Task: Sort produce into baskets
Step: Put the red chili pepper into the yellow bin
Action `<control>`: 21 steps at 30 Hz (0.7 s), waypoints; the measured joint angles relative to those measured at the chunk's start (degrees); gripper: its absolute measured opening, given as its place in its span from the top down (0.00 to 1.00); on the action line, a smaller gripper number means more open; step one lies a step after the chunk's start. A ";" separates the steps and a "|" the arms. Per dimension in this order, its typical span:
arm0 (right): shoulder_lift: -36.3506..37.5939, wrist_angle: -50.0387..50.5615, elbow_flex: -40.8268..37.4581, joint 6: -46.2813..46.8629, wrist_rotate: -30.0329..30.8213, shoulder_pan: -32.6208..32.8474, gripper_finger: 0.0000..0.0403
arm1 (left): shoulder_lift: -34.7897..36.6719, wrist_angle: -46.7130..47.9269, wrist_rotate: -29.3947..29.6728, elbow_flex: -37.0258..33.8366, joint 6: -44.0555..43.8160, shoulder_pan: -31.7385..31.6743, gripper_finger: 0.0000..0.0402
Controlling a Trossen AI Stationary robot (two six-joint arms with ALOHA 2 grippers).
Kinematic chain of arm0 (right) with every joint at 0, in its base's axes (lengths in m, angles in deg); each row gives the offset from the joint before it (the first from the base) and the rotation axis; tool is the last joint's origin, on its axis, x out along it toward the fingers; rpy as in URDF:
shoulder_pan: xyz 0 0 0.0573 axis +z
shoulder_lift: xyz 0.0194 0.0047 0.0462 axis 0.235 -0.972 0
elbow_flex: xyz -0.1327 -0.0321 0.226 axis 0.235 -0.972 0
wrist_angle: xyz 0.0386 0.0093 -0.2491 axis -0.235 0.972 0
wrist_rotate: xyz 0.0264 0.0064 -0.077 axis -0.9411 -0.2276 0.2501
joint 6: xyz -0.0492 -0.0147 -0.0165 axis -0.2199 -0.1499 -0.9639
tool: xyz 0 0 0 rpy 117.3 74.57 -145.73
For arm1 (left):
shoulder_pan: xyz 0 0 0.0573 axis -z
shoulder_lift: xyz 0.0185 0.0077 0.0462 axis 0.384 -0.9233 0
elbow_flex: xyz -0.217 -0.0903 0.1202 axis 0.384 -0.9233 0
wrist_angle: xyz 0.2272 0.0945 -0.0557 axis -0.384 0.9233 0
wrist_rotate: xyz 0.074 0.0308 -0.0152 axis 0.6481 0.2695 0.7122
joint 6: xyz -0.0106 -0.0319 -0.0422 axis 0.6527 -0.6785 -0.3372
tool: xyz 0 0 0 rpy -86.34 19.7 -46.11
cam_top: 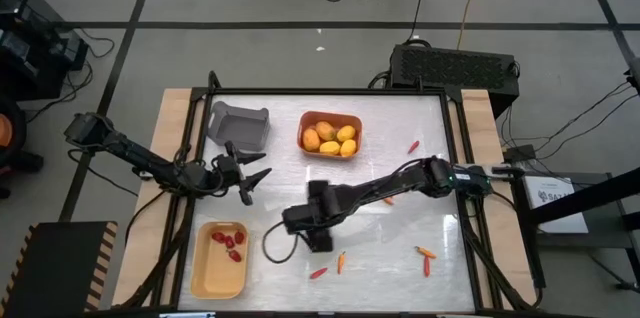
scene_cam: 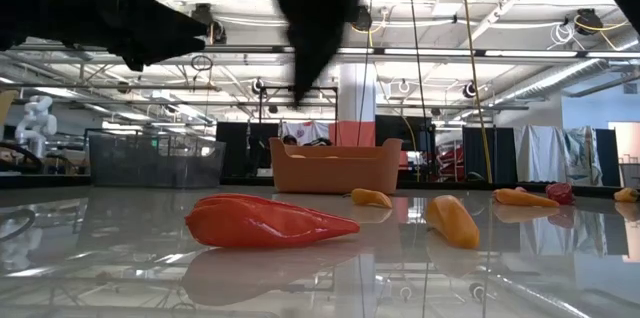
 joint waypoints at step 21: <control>29.30 15.07 -35.86 8.85 9.39 -7.42 0.42 | -0.02 0.72 -1.47 0.00 -1.50 0.00 0.43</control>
